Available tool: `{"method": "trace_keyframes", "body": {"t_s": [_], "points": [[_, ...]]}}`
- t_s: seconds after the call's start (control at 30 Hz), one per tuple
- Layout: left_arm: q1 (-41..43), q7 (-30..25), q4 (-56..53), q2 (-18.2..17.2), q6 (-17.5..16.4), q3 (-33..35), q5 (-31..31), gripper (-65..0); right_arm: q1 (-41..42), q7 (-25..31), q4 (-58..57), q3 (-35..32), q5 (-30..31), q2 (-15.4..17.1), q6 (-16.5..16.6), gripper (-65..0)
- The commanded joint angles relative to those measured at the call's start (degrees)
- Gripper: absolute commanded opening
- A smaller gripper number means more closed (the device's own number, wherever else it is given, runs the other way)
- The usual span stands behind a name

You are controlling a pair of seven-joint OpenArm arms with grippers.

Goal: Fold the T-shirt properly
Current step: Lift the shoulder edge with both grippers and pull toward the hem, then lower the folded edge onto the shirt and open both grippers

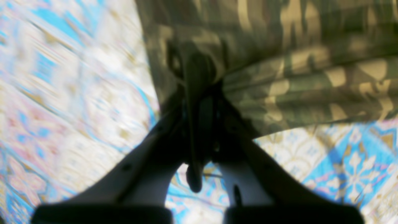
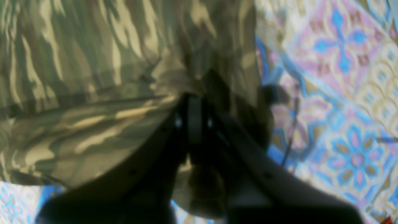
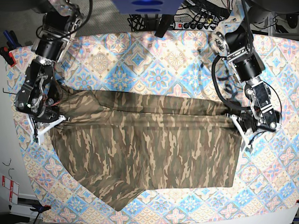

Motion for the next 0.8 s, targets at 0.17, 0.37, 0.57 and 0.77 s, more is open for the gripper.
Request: {"method": "trace_keyframes", "body": {"t_s": [0.17,0.37,0.57,0.77], "points": [[-8.0,-7.0,-13.6,-2.3,0.6,0.1,1.1,-65.0,5.8,5.1,-5.8,-4.7,-5.9,1.3,-0.6,-64.3],[-11.4,-14.1,-24.6,-4.2,0.6,-0.2,1.0,-65.0,9.2,10.1,-12.2,-5.4,-5.9,1.3,-0.6,-64.3],[-11.3,-19.2,-25.1,-5.4,0.6,-0.2,1.0,-65.0,13.2,16.5,-19.5,-5.5,-5.9,1.5,-0.6,-64.3],[-11.5,-19.9,-25.1,-5.4,0.6,-0.2,1.0,-65.0,16.6,22.2,-25.8,-5.5,-7.2,1.5,-0.9,-64.3]]}}
